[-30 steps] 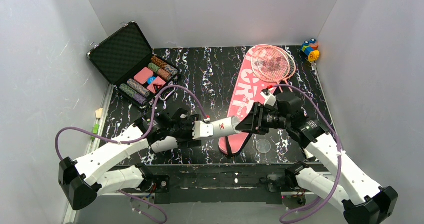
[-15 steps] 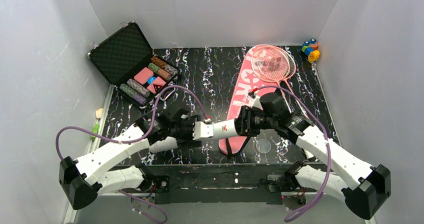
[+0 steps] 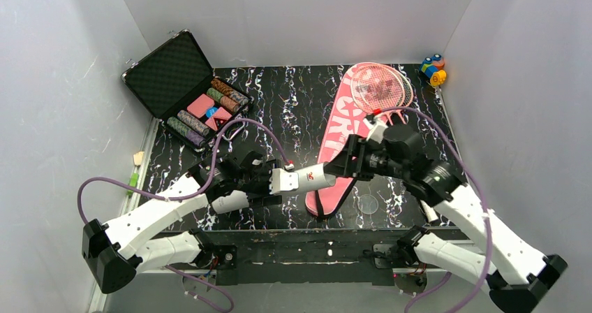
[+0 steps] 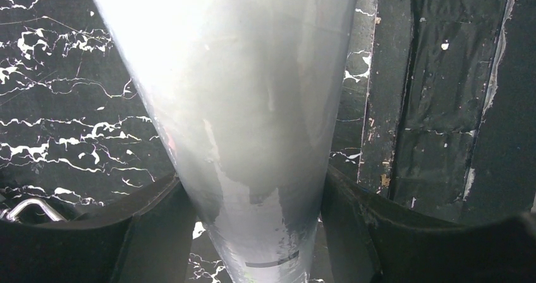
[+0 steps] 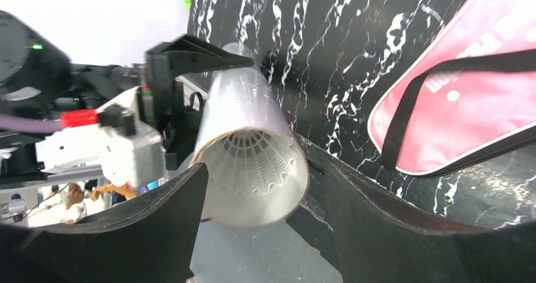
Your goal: Pack up the badminton gear
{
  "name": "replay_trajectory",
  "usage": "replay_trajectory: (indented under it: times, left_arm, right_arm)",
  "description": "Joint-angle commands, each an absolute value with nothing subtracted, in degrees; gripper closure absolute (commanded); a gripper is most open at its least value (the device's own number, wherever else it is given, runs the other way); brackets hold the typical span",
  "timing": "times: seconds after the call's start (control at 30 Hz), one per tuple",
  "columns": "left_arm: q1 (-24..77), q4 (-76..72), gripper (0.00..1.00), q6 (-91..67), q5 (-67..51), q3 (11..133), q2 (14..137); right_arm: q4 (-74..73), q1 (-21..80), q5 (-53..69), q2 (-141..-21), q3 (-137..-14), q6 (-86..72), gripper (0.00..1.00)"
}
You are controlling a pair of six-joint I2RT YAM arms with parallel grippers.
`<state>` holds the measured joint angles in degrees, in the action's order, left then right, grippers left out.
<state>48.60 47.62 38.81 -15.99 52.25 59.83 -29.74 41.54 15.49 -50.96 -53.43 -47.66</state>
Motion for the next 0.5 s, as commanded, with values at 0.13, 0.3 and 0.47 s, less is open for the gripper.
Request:
replay_trajectory:
  times: [0.13, 0.3, 0.47]
  left_arm:
    - [48.83, 45.86, 0.53, 39.11, -17.23, 53.26, 57.57]
    - [48.80, 46.03, 0.53, 39.20, -16.77, 53.49, 57.35]
    - [48.64, 46.24, 0.53, 39.00, -16.13, 53.39, 56.96]
  right_arm:
    - [-43.68, 38.35, 0.55, -39.18, -58.11, -45.22, 0.21]
    - [-53.80, 37.79, -3.84, -41.04, -54.72, -45.41, 0.24]
    - [-54.70, 37.79, -5.39, -42.00, -42.90, -47.99, 0.34]
